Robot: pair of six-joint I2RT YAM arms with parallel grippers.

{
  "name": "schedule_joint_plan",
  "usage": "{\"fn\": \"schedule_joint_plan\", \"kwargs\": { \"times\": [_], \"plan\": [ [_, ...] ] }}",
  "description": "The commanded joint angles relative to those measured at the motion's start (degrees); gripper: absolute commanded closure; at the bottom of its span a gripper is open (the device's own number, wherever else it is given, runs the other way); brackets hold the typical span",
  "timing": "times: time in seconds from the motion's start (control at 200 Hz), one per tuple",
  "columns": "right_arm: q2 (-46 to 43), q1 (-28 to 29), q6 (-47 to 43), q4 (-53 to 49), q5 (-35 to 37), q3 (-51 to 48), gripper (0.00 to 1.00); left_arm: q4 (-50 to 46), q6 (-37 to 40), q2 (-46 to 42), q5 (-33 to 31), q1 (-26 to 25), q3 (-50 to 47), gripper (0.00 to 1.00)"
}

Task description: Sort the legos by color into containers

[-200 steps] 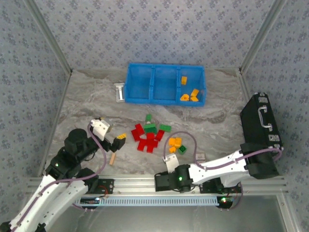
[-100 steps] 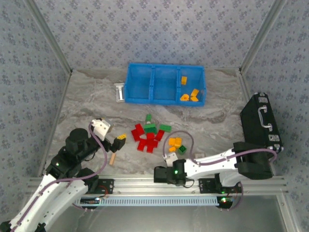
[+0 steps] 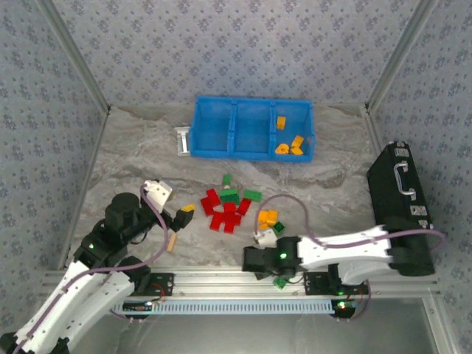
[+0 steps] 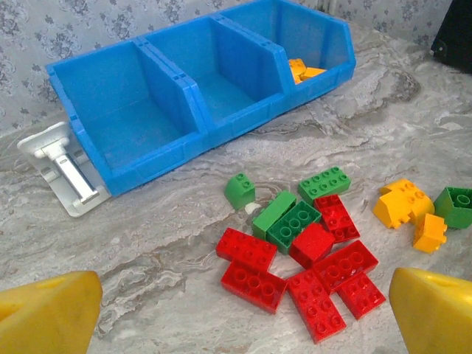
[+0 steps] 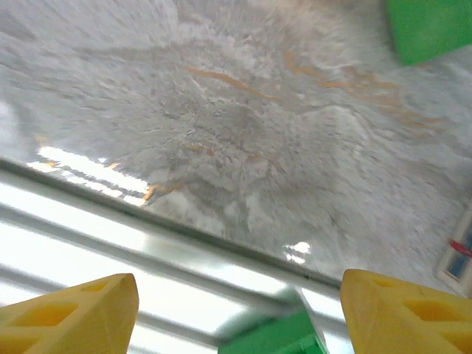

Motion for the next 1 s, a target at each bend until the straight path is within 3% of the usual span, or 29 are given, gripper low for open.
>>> {"fn": "schedule_joint_plan", "kwargs": {
  "times": [0.0,0.165,0.455,0.59,0.83,0.995],
  "plan": [
    [-10.2,0.2,9.2,-11.6,0.1,-1.4,0.26,0.3,0.0,0.4,-0.4,-0.4,-0.1,0.0],
    [-16.5,-0.2,16.8,-11.7,-1.8,-6.8,0.28,0.5,0.2,1.3,-0.2,-0.4,0.0,0.0],
    [-8.6,1.3,21.0,-2.3,-8.8,-11.0,0.28,1.5,1.0,3.3,0.9,-0.4,-0.4,0.0],
    [-9.6,1.8,22.0,1.8,-8.9,-11.6,0.27,2.0,1.3,4.4,1.3,-0.4,-0.3,0.0],
    [-10.5,2.8,24.7,1.9,-12.2,-11.3,0.26,2.3,1.7,5.8,1.2,-0.4,-0.4,0.0],
    [-4.2,3.9,24.8,1.8,-13.3,-9.7,0.27,2.5,2.0,6.0,1.3,-0.4,-0.4,0.0]
  ]
}}
